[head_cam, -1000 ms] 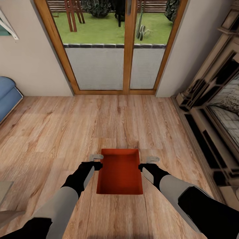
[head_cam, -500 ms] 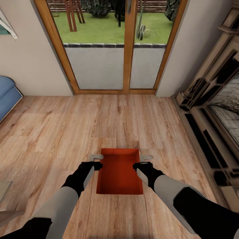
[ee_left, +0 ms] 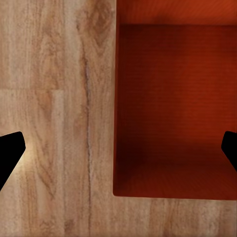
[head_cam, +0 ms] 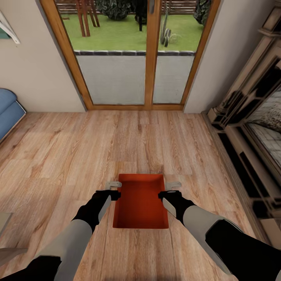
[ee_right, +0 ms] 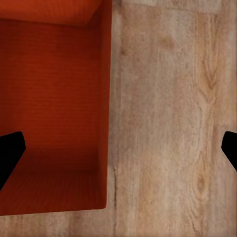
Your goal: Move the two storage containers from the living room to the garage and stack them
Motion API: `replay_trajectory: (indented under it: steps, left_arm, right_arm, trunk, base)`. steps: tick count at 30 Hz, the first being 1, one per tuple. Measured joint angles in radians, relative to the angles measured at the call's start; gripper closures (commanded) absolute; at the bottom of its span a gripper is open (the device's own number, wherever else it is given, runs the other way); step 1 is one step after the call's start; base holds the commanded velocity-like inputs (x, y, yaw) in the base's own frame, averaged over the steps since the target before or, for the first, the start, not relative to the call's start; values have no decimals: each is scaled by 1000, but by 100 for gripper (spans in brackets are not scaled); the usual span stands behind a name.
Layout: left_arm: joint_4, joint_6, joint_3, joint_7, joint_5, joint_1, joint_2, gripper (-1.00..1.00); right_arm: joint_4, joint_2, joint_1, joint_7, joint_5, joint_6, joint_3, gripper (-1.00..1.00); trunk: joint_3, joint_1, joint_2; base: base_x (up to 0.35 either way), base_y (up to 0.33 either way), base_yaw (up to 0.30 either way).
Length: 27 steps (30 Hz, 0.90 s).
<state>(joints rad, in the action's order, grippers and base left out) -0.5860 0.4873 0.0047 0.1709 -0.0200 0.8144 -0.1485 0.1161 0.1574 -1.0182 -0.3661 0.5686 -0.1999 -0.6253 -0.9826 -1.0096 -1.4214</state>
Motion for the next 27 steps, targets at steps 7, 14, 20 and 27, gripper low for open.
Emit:
replay_trajectory:
  steps: [7,14,20,27]
  left_arm:
    - [12,0,1,0,5,0,1,-100]
    - [19,-1,1,1,9,0,3,-100]
    - [19,-1,1,1,13,0,5,-100]
    - [20,0,1,1,13,0,6,-100]
  right_arm:
    - [0,1,0,0,0,2,0,-100]
    - [0,5,0,0,1,2,0,-100]
    - [0,5,0,0,2,2,0,-100]
    - [0,5,0,0,1,2,0,-100]
  trunk:
    - [-22,-27,-49]
    - [-44,-54,-98]
    - [-63,-77,-140]
    - [-85,-104,-189]
  base:
    - [0,0,0]
    - [0,0,0]
    - [0,0,0]
    - [0,0,0]
